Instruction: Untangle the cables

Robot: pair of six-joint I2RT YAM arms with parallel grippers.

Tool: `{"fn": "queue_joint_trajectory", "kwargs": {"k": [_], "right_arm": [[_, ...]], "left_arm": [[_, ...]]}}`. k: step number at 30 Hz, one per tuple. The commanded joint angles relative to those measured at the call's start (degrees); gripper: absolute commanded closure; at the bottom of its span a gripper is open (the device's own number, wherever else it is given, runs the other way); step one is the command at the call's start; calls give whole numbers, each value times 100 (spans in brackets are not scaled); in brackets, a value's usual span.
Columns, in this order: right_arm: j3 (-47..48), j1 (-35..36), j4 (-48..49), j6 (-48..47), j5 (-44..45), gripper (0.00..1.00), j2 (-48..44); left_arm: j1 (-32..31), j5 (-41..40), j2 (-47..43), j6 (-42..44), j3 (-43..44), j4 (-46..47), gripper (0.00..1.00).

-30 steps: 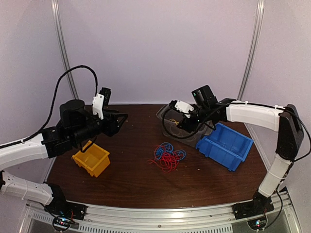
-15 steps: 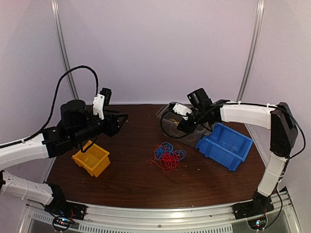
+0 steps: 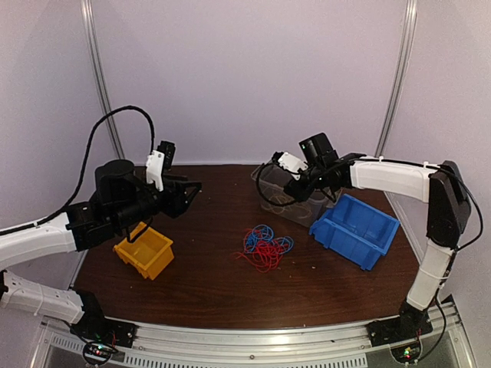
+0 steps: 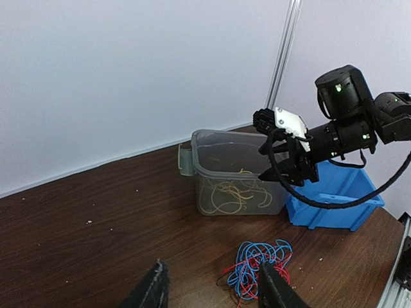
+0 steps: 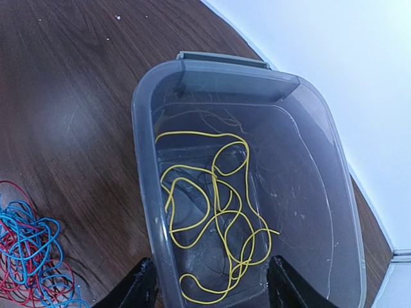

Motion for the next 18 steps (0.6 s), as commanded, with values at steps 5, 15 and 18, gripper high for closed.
{"fn": "queue_joint_trajectory", "kwargs": {"k": [5,15,18], "right_arm": [[-264,38,-353,-439,-2412,40,-734],[-872,206,-612,-525,-2821,58,-763],[-933,226,-484,-380,-2812,61,-675]], "left_arm": [[4,216,57,-61,-251,489,52],[4,1167,1268,-74,-495,946,55],[4,1398,1771,-188,-496,1238,55]]}}
